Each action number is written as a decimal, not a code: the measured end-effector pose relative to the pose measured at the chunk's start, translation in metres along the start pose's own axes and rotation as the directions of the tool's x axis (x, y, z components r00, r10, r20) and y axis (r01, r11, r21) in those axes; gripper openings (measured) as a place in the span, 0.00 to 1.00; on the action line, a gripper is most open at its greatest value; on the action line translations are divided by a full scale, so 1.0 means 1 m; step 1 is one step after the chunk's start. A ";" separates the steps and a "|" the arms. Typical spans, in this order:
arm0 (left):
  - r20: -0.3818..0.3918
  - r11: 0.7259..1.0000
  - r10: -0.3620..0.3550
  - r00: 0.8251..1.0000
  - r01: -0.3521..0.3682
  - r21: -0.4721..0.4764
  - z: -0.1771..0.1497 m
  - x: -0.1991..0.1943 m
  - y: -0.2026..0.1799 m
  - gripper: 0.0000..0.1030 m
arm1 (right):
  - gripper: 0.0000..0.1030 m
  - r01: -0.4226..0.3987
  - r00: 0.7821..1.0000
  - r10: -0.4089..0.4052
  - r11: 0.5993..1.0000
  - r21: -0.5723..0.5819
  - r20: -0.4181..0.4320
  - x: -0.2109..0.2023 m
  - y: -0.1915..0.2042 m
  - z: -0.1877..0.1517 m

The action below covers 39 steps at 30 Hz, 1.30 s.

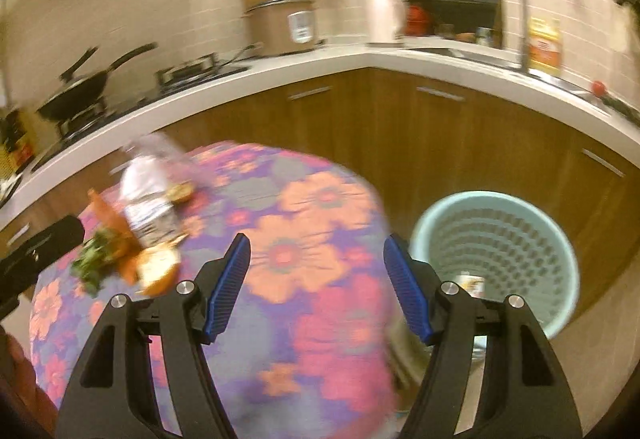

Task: Collect trash
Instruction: 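Move both tools back over the table toward the remaining trash, then grasp the bok choy with the left tool while the right grasps orange peel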

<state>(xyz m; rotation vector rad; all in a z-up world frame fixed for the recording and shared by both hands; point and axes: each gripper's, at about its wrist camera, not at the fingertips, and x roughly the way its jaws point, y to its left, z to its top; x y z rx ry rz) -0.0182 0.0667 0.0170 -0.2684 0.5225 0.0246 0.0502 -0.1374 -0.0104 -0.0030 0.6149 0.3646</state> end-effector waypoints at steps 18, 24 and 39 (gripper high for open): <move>-0.163 0.989 0.087 0.983 -0.105 -0.107 -0.008 0.016 0.152 0.76 | 0.63 -0.139 0.983 0.119 0.979 -0.147 -0.142 0.069 0.119 -0.011; -0.271 0.995 -0.012 0.962 -0.015 -0.101 -0.014 0.052 0.154 0.76 | 0.63 -0.135 0.978 0.107 0.980 -0.149 -0.180 0.079 0.120 -0.013; -0.270 0.995 0.097 0.958 -0.093 0.028 -0.026 0.055 0.134 0.25 | 0.63 -0.131 0.958 0.090 0.982 -0.134 -0.271 0.100 0.121 -0.015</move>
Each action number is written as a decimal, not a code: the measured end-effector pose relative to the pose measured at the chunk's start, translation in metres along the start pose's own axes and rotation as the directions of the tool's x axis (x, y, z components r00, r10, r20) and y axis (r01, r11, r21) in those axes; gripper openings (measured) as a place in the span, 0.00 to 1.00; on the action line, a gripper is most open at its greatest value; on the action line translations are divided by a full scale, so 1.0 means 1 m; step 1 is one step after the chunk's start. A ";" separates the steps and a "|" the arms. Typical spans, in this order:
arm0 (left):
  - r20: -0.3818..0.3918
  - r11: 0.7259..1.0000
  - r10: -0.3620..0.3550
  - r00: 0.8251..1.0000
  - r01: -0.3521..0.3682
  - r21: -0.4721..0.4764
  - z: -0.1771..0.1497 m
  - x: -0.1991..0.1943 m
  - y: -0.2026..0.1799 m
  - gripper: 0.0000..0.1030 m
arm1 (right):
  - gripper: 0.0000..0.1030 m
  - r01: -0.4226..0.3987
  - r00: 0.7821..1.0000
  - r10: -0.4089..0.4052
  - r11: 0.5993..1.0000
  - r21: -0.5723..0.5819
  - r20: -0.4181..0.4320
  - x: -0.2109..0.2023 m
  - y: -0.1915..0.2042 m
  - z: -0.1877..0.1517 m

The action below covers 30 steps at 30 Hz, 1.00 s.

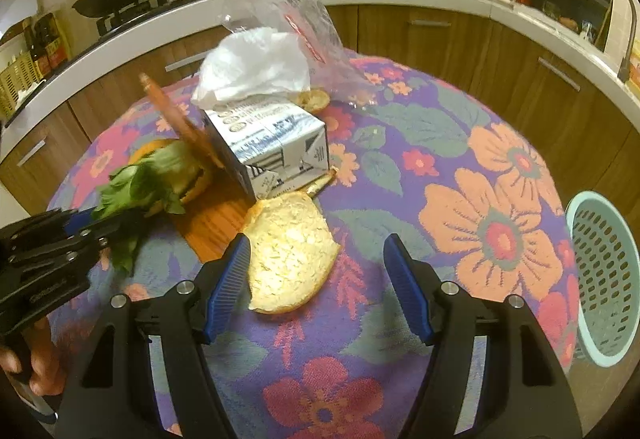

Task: Collect trash
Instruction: 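Grasp the bok choy with the left tool while the right grasps orange peel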

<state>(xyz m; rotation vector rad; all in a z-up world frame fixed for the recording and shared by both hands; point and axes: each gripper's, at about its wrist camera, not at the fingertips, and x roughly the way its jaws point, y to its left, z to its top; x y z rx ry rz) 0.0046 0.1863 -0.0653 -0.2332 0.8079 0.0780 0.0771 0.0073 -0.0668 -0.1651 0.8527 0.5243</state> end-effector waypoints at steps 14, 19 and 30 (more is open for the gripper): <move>-0.001 0.996 -0.088 0.996 0.088 -0.010 -0.031 -0.034 -0.003 0.25 | 0.14 -0.025 0.999 0.026 1.000 0.020 -0.048 0.006 -0.003 -0.004; -0.022 0.997 -0.077 0.997 0.078 0.013 -0.049 -0.044 -0.004 0.26 | 0.04 -0.011 1.000 0.012 1.000 0.010 -0.020 -0.001 -0.002 -0.005; 0.041 0.996 -0.087 0.995 0.087 0.015 -0.048 -0.069 -0.018 0.24 | 0.03 -0.016 0.998 0.015 1.000 0.013 0.054 -0.031 -0.009 -0.013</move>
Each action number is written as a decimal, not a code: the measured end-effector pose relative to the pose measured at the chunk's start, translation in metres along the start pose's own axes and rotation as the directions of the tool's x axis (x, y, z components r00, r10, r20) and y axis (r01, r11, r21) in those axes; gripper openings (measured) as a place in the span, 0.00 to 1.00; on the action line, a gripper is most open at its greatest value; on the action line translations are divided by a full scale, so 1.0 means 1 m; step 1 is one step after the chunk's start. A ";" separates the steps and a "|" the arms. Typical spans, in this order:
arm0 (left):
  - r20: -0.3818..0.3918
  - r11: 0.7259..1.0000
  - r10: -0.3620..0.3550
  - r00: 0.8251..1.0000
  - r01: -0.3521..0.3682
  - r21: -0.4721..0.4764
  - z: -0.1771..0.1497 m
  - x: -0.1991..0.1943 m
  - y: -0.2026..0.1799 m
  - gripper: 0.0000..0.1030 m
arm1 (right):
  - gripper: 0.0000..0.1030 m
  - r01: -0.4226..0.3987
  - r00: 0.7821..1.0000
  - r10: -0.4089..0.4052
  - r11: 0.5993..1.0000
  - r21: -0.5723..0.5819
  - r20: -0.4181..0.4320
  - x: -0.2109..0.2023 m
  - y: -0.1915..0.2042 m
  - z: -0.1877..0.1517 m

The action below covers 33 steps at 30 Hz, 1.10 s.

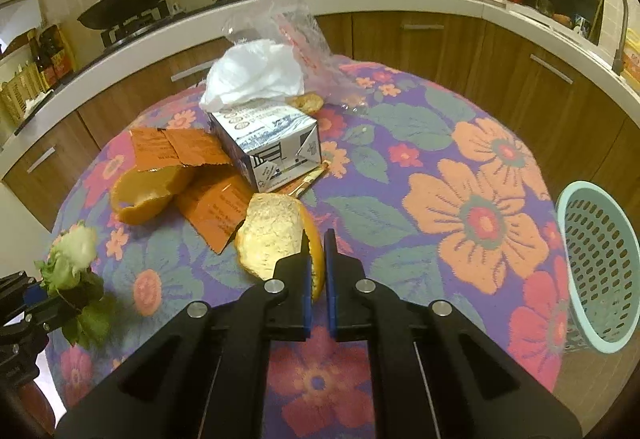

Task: Collect trash
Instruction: 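Grasp the bok choy with the left tool while the right grasps orange peel, then carry the bok choy and peel over the blue basket with both tools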

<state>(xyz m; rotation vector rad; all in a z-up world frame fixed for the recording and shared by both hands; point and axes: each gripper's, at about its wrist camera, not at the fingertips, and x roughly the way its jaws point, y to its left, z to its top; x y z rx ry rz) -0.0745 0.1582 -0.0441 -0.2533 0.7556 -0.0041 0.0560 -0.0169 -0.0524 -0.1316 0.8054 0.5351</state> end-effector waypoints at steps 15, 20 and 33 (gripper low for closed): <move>0.053 0.992 -0.106 0.993 0.102 0.069 0.045 0.026 -0.080 0.23 | 0.03 0.049 0.987 -0.067 0.991 0.122 0.148 -0.069 -0.078 0.010; 0.033 0.984 -0.134 0.990 0.129 0.121 0.058 0.045 -0.122 0.23 | 0.03 0.086 0.976 -0.121 0.979 0.186 0.182 -0.092 -0.122 0.006; -0.083 0.945 -0.201 0.976 0.216 0.245 0.073 0.118 -0.258 0.23 | 0.03 0.192 0.944 -0.285 0.885 0.425 0.167 -0.124 -0.274 -0.042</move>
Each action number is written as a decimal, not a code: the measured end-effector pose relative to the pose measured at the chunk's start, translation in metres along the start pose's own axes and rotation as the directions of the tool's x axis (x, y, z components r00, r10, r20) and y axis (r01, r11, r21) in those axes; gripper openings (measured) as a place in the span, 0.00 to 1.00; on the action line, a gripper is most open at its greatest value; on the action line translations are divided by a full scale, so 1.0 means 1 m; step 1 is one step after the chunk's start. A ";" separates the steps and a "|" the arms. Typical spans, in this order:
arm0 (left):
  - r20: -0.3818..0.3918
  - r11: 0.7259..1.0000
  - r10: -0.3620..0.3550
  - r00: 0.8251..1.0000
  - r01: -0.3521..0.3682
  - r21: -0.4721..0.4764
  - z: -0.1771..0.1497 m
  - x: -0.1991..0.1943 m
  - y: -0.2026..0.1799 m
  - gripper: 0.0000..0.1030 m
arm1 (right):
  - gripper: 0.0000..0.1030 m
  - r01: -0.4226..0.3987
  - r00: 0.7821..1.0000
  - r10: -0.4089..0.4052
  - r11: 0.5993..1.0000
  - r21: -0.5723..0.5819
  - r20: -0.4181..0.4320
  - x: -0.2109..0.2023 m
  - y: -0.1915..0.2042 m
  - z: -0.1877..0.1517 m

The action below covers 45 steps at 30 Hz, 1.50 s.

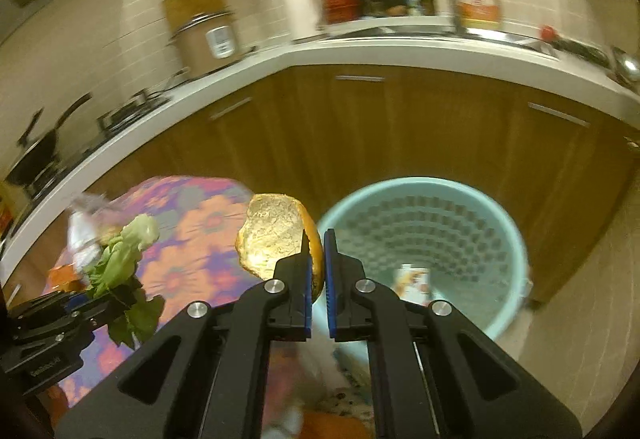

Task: Collect trash
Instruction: 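Carry the bok choy and peel over the blue basket with both tools, then open both tools to drop the bok choy and peel into the basket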

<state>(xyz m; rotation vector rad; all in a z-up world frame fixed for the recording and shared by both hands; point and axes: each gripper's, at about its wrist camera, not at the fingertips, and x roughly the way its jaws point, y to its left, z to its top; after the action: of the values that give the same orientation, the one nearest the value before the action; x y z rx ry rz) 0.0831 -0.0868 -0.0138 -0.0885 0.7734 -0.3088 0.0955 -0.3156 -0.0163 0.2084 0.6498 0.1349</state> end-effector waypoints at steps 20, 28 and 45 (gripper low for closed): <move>-0.228 0.999 -0.032 0.973 0.026 -0.032 0.015 0.155 -0.075 0.25 | 0.03 0.142 0.973 -0.103 0.973 0.182 -0.205 0.092 -0.116 -0.025; -0.259 0.999 -0.036 0.965 0.025 -0.043 0.010 0.174 -0.076 0.33 | 0.03 0.140 0.964 -0.091 0.972 0.190 -0.248 0.112 -0.128 -0.032; -0.175 0.995 -0.095 0.980 0.087 -0.051 0.019 0.131 -0.074 0.54 | 0.33 0.121 0.970 -0.072 0.972 0.202 -0.232 0.094 -0.130 -0.031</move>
<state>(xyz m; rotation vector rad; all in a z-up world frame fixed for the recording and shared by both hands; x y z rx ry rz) 0.1666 -0.1982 -0.0745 -0.1390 0.9546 -0.3905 0.1580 -0.4191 -0.1259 0.3730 0.8986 -0.0076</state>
